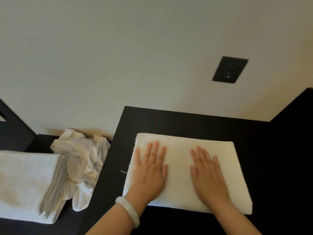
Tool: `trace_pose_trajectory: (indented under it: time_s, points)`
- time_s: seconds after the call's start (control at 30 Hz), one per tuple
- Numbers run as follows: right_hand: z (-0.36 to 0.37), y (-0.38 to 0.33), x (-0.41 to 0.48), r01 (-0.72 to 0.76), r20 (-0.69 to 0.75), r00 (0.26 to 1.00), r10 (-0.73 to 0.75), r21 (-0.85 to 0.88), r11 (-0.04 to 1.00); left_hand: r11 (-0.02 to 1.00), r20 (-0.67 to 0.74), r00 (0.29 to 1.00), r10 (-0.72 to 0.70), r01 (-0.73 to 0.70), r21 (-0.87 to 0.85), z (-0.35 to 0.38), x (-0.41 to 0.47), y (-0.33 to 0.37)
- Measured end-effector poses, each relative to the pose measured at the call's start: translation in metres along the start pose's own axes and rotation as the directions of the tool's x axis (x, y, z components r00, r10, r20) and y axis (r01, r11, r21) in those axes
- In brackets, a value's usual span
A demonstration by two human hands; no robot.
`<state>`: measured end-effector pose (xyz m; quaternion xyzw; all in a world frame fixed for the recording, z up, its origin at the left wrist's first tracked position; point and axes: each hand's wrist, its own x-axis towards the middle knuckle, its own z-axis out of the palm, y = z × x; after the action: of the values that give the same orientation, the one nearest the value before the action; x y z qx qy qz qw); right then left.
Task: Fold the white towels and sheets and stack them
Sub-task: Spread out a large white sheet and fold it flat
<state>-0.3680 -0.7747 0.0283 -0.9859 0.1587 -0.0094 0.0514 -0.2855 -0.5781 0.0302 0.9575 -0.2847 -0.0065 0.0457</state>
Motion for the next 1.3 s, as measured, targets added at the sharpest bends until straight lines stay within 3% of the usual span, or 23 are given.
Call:
trace_pose_trajectory:
  time_s: [0.17, 0.23, 0.33, 0.43, 0.47, 0.53, 0.6, 0.7, 0.8, 0.87, 0.93, 1.0, 1.07, 1.1, 1.13, 1.2, 1.23, 1.3]
  points:
    - [-0.005, 0.066, -0.021, -0.237, -0.013, 0.972, 0.237, -0.098, 0.967, 0.974, 0.032, 0.978, -0.208, 0.210, -0.082, -0.006, -0.006, -0.035]
    - [-0.015, 0.070, -0.017, -0.274, -0.033, 0.962, 0.273, -0.086, 0.958, 0.966, 0.006, 0.966, -0.257, 0.257, -0.013, -0.017, -0.004, -0.035]
    - [-0.033, 0.046, 0.004, -0.073, -0.080, 0.994, 0.075, 0.034, 0.997, 0.996, -0.113, 0.990, -0.084, 0.087, 0.026, -0.034, 0.016, 0.002]
    - [-0.032, 0.006, 0.031, 0.216, -0.024, 0.976, -0.214, 0.127, 0.968, 0.986, -0.076, 0.984, 0.163, -0.164, -0.005, -0.033, 0.041, 0.046]
    - [-0.027, 0.000, 0.036, 0.277, 0.011, 0.960, -0.281, 0.119, 0.953, 0.979, -0.027, 0.979, 0.204, -0.204, 0.012, -0.027, 0.046, 0.052]
    - [-0.019, 0.010, 0.040, 0.333, 0.071, 0.938, -0.338, 0.078, 0.940, 0.991, 0.069, 0.989, 0.131, -0.132, 0.014, -0.015, 0.050, 0.041]
    - [-0.015, 0.040, 0.043, 0.259, 0.040, 0.964, -0.263, 0.074, 0.963, 1.000, 0.054, 0.999, -0.008, 0.008, 0.006, -0.005, 0.051, 0.013]
    - [-0.017, 0.086, 0.048, 0.016, 0.003, 1.000, -0.016, 0.114, 0.993, 0.990, 0.029, 0.989, -0.144, 0.144, -0.009, -0.002, 0.049, -0.024]
    - [-0.023, 0.103, 0.058, -0.179, 0.157, 0.978, 0.134, 0.320, 0.930, 0.971, 0.100, 0.969, -0.226, 0.232, -0.053, -0.005, 0.049, -0.039]
    - [-0.030, 0.105, 0.065, -0.260, 0.215, 0.958, 0.191, 0.361, 0.896, 0.970, 0.086, 0.966, -0.243, 0.241, 0.035, -0.012, 0.050, -0.030]
    - [-0.036, 0.099, 0.068, -0.256, 0.096, 0.966, 0.239, 0.252, 0.933, 0.980, -0.041, 0.990, -0.136, 0.140, 0.144, -0.024, 0.052, -0.004]
    - [-0.037, 0.081, 0.060, -0.070, -0.071, 0.994, 0.082, 0.163, 0.984, 0.991, -0.181, 0.977, 0.111, -0.095, 0.095, -0.031, 0.056, 0.038]
    - [-0.026, 0.064, 0.041, 0.178, -0.022, 0.984, -0.177, 0.151, 0.972, 0.934, -0.186, 0.918, 0.350, -0.357, -0.002, -0.026, 0.057, 0.082]
    - [-0.020, 0.063, 0.035, 0.197, 0.025, 0.979, -0.204, 0.174, 0.965, 0.906, -0.137, 0.902, 0.410, -0.420, -0.054, -0.021, 0.058, 0.098]
    - [-0.017, 0.070, 0.036, 0.131, 0.021, 0.990, -0.138, 0.203, 0.970, 0.899, -0.065, 0.903, 0.424, -0.429, -0.092, -0.016, 0.058, 0.108]
    - [-0.021, 0.093, 0.045, -0.186, 0.012, 0.982, 0.190, 0.269, 0.945, 0.911, 0.047, 0.914, 0.404, -0.397, -0.108, -0.006, 0.059, 0.113]
    - [-0.027, 0.104, 0.047, -0.359, 0.061, 0.931, 0.360, 0.335, 0.871, 0.915, 0.066, 0.915, 0.399, -0.393, -0.090, -0.003, 0.058, 0.112]
    - [-0.033, 0.119, 0.040, -0.512, 0.141, 0.851, 0.506, 0.438, 0.739, 0.920, 0.084, 0.917, 0.390, -0.386, -0.063, 0.000, 0.059, 0.110]
